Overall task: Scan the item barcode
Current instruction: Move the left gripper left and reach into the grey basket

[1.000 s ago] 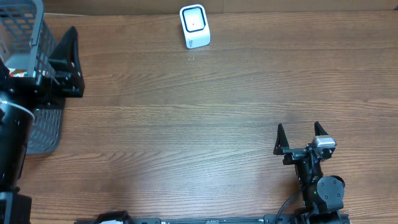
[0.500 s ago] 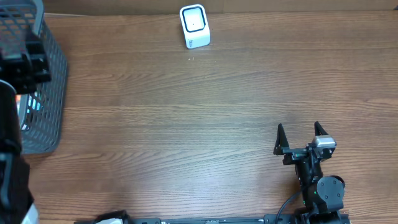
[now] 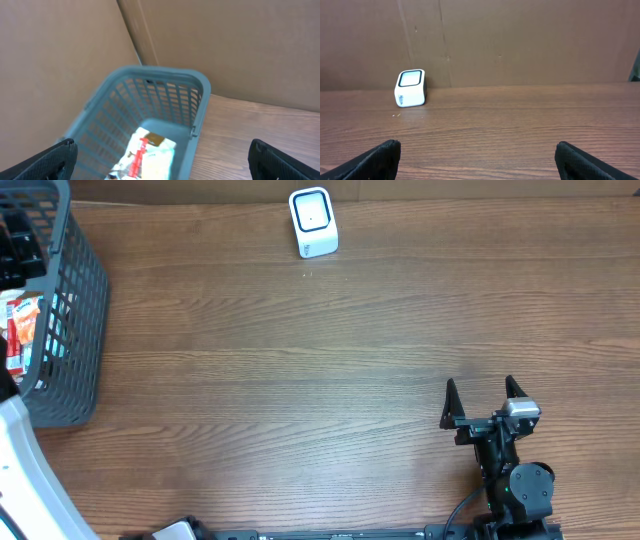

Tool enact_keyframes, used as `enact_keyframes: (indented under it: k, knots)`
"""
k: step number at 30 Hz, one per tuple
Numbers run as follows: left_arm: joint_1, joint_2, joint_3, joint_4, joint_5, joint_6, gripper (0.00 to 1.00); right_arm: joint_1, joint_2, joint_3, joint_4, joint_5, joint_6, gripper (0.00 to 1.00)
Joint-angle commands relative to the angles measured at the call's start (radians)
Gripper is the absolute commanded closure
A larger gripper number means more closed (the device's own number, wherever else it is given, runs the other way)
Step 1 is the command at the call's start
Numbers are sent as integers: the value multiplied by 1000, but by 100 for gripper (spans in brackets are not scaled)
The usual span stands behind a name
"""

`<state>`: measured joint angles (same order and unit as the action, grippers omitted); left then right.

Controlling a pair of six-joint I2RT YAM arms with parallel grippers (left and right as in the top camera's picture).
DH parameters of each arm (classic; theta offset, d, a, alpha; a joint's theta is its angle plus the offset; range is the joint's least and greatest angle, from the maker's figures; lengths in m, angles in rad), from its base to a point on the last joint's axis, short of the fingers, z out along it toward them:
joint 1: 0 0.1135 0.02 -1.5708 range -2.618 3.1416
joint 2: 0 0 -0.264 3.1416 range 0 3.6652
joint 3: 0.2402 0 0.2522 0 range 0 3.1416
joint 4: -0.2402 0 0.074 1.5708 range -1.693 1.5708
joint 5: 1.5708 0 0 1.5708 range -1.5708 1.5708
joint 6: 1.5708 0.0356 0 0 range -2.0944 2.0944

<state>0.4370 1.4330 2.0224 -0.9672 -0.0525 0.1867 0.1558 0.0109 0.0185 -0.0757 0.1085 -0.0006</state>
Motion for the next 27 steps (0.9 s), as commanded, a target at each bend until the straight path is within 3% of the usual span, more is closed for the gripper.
enact_keyframes:
  k: [1,4,18,27]
  knots:
    - [79,27,16,-8,175,-93,0,-4,-8,-11,3,2,-7,0]
    - [133,45,16,-6,269,-101,0,-4,-8,-11,3,2,-7,0]
    - [173,96,16,-43,252,-96,0,-4,-8,-11,2,2,-7,0]
    - [173,197,16,-31,99,-85,0,-4,-8,-11,2,2,-7,0]
